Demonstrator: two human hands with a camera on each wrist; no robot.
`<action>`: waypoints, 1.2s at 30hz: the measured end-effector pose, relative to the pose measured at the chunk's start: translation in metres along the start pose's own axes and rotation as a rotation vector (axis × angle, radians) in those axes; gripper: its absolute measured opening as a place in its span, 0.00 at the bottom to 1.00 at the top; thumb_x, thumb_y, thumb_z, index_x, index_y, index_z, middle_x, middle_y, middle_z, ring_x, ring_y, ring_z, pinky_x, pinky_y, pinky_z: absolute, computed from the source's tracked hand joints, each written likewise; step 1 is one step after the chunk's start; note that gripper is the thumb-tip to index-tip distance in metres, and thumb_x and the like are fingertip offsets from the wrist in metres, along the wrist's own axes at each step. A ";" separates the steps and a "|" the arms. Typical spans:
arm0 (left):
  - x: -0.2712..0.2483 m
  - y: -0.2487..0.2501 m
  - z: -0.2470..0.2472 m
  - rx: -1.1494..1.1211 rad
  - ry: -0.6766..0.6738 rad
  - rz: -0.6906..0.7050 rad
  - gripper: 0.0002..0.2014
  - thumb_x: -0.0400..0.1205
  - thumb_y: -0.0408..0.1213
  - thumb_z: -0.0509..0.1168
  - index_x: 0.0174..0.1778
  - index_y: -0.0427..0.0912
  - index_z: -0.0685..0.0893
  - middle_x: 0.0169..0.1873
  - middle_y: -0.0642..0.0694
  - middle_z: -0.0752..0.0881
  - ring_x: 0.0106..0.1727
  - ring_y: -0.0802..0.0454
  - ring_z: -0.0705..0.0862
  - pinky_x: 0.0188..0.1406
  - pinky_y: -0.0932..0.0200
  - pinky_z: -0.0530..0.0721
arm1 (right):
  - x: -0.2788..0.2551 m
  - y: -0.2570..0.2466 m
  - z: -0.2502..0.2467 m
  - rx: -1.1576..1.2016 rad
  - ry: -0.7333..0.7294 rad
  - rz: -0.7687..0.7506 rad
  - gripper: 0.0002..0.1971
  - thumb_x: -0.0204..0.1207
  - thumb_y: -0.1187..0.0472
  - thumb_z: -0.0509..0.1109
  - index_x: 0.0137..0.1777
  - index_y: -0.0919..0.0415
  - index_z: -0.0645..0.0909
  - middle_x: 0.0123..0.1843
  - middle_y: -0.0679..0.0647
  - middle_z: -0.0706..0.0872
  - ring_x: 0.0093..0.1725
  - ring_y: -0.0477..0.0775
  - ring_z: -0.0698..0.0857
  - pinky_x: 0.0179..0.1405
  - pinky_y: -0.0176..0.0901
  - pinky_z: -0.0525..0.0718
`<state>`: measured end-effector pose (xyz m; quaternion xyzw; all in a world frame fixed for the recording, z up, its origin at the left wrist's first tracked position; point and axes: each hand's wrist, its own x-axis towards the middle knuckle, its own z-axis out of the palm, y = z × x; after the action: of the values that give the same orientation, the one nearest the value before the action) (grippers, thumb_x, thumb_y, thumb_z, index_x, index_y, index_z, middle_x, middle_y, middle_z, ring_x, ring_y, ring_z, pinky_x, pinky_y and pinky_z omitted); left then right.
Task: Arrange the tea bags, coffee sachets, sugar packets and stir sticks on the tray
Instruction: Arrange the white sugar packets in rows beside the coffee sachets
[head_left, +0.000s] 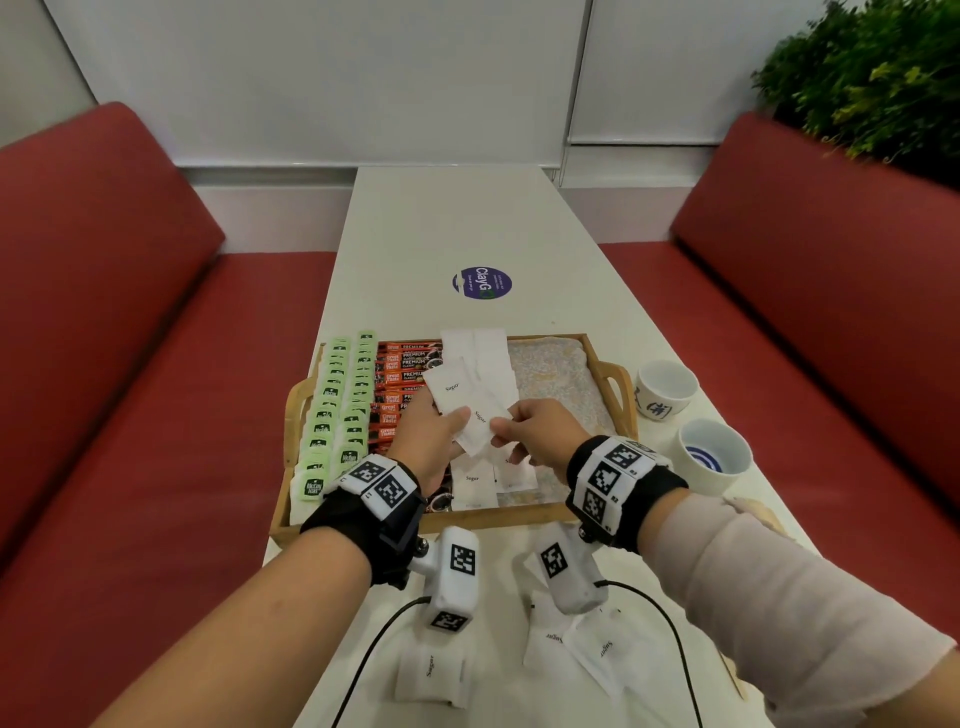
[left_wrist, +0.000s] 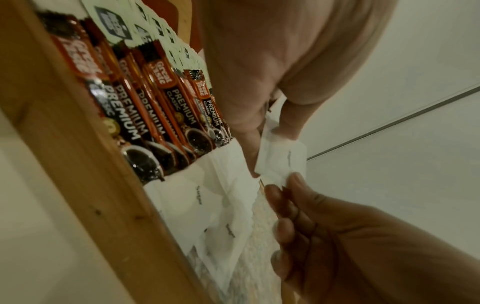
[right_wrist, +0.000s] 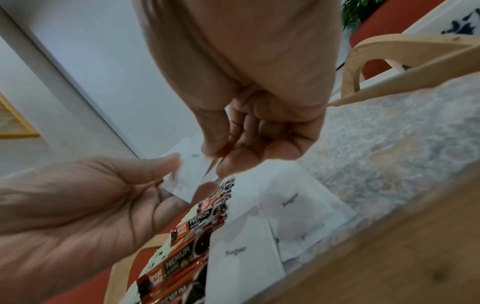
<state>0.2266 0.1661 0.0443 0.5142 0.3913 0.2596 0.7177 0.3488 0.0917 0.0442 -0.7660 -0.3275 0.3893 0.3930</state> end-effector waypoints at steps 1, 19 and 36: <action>-0.001 0.000 0.000 -0.008 0.005 0.002 0.18 0.87 0.25 0.52 0.72 0.42 0.72 0.65 0.40 0.82 0.62 0.41 0.83 0.46 0.53 0.86 | 0.000 0.000 -0.002 0.049 -0.011 0.009 0.06 0.81 0.60 0.67 0.45 0.63 0.77 0.39 0.53 0.88 0.26 0.46 0.81 0.23 0.33 0.73; -0.001 -0.002 -0.024 0.065 0.151 0.052 0.15 0.89 0.36 0.53 0.69 0.43 0.77 0.61 0.48 0.81 0.57 0.52 0.81 0.47 0.57 0.85 | 0.011 0.014 -0.021 -0.581 -0.147 0.123 0.10 0.81 0.66 0.67 0.37 0.57 0.75 0.33 0.52 0.83 0.27 0.47 0.81 0.27 0.36 0.78; 0.001 -0.009 -0.031 0.371 0.030 0.047 0.03 0.81 0.31 0.67 0.45 0.42 0.80 0.36 0.49 0.83 0.36 0.55 0.80 0.37 0.60 0.81 | 0.012 0.010 -0.017 -0.587 0.013 0.020 0.05 0.78 0.58 0.70 0.45 0.58 0.78 0.40 0.49 0.83 0.39 0.49 0.81 0.39 0.39 0.78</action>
<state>0.2010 0.1802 0.0304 0.6427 0.4310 0.2076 0.5984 0.3711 0.0904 0.0385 -0.8526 -0.4160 0.2771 0.1527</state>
